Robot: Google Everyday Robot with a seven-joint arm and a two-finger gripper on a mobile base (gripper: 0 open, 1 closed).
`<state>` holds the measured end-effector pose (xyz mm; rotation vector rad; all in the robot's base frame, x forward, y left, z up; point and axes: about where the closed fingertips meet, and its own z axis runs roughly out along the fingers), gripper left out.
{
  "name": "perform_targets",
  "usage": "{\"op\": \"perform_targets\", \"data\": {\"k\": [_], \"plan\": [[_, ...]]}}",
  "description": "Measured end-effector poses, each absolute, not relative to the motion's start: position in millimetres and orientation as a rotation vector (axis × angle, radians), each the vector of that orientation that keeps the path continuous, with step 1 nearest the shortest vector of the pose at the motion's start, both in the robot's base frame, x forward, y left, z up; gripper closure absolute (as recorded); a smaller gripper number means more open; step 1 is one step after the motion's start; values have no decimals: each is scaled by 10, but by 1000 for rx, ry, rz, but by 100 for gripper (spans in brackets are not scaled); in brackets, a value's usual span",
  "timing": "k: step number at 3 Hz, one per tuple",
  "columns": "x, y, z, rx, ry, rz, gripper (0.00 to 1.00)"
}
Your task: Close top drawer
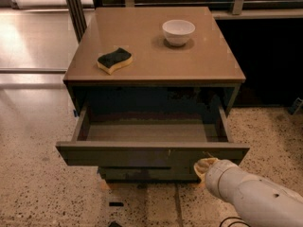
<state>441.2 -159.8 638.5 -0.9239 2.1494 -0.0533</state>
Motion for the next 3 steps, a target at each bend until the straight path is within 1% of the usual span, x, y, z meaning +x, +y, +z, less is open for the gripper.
{"op": "perform_targets", "data": {"k": [2,3], "plan": [[4493,-1616,6334,-900,2164,-31,100],[4722,-1589,6224,-883,2178,18,100]]}}
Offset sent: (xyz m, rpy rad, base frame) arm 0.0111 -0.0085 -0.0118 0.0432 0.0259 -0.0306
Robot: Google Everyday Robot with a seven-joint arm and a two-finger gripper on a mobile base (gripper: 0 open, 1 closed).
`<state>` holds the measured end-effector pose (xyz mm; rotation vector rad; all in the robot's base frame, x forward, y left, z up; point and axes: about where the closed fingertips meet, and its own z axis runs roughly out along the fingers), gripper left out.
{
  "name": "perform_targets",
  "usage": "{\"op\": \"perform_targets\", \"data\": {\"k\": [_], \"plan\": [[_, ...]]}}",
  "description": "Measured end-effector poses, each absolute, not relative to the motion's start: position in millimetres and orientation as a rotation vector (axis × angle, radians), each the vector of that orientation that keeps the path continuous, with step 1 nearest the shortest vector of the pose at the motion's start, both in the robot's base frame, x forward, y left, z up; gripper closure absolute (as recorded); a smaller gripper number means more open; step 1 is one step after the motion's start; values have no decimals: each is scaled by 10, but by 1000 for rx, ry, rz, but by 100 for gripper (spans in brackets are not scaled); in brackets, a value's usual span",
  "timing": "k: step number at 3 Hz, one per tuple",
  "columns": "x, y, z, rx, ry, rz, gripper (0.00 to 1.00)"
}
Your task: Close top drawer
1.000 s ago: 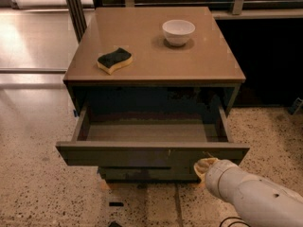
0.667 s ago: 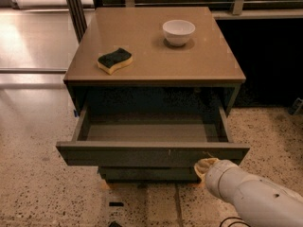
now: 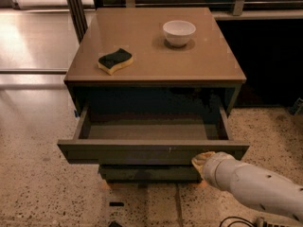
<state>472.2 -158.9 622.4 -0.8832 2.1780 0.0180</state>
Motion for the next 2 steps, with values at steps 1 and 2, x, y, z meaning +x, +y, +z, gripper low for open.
{"op": "perform_targets", "data": {"k": [1,2], "plan": [[4719,-1589,6224,-883,2178,18,100],[5000,-1565,6110,-861,2177,50,100]]}}
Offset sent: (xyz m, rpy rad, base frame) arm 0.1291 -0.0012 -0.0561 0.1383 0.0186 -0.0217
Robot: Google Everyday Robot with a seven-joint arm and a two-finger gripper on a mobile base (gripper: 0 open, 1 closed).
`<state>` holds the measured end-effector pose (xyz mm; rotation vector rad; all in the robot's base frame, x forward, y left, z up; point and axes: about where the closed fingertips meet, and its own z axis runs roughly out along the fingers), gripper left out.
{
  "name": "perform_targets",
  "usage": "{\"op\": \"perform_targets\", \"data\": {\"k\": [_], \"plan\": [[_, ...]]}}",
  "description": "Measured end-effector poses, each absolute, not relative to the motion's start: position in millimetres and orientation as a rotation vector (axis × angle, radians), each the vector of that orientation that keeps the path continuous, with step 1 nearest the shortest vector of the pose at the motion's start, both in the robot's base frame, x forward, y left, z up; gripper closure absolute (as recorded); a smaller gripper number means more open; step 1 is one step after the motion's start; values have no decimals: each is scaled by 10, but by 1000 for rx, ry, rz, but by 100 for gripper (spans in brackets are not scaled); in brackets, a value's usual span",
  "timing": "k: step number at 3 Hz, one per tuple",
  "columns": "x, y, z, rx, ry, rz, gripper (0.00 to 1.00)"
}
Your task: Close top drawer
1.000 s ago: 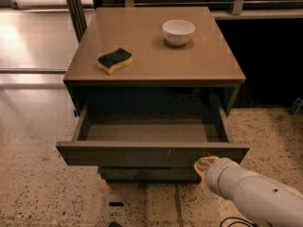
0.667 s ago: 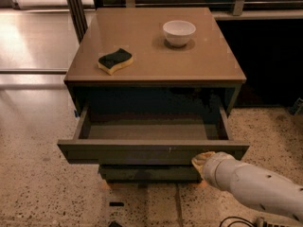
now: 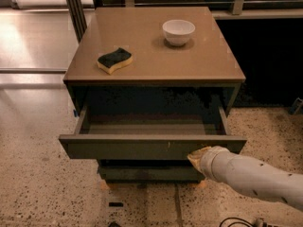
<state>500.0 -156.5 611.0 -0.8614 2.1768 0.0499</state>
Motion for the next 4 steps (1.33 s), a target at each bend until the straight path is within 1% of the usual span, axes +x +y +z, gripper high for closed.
{"op": "perform_targets", "data": {"k": [1,2,4], "plan": [[4983,-1563,6110,-861,2177,50,100],[5168,-1601,6075,-840,2145,2,100],[5253,-1602,6122,-827,2118,-23,100]]}}
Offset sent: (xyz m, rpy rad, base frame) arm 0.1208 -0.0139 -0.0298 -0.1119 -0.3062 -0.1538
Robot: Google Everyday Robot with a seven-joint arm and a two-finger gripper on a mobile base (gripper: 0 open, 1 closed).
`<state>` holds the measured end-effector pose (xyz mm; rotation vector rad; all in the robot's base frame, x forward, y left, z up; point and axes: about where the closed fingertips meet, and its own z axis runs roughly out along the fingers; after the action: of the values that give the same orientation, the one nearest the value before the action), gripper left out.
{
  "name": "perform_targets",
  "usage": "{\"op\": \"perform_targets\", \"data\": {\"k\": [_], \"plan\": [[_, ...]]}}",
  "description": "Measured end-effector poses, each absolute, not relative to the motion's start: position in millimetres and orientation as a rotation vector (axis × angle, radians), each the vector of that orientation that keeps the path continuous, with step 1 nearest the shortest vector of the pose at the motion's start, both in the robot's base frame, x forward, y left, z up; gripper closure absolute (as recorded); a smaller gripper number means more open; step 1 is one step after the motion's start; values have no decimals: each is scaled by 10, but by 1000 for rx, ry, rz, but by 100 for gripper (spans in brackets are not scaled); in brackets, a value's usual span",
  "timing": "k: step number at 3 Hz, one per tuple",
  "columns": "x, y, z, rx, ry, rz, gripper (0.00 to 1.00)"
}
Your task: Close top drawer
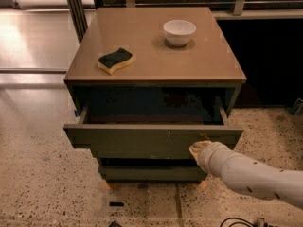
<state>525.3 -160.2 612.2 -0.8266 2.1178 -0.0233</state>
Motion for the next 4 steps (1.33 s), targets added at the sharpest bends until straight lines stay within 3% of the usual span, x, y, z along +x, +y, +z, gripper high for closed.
{"op": "perform_targets", "data": {"k": [4], "plan": [[5850,-1611,6472,-813,2016,-70,100]]}}
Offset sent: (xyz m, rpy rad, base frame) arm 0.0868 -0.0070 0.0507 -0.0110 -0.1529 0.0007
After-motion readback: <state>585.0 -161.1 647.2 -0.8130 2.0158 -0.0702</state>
